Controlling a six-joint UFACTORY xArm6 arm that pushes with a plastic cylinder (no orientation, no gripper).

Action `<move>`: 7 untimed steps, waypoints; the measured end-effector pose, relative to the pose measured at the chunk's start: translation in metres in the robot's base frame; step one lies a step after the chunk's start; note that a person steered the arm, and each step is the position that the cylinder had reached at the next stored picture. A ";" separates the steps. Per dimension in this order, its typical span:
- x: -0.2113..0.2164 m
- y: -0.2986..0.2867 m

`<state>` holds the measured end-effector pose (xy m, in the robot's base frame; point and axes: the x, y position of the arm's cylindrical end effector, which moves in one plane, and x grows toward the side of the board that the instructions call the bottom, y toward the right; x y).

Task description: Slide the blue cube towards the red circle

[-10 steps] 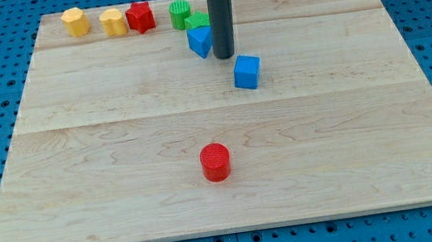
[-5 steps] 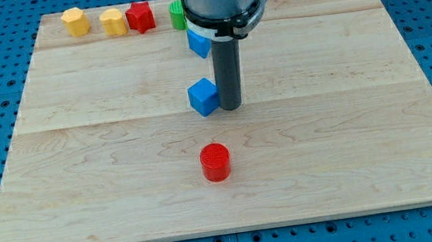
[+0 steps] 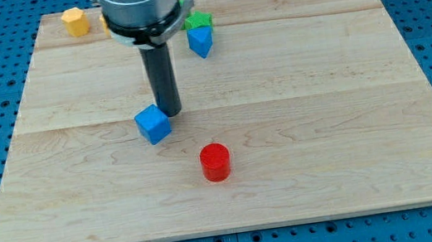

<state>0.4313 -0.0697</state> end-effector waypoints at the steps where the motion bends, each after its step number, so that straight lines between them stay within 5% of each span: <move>1: -0.027 -0.007; 2: 0.044 -0.018; 5: 0.095 -0.103; 7: 0.120 -0.044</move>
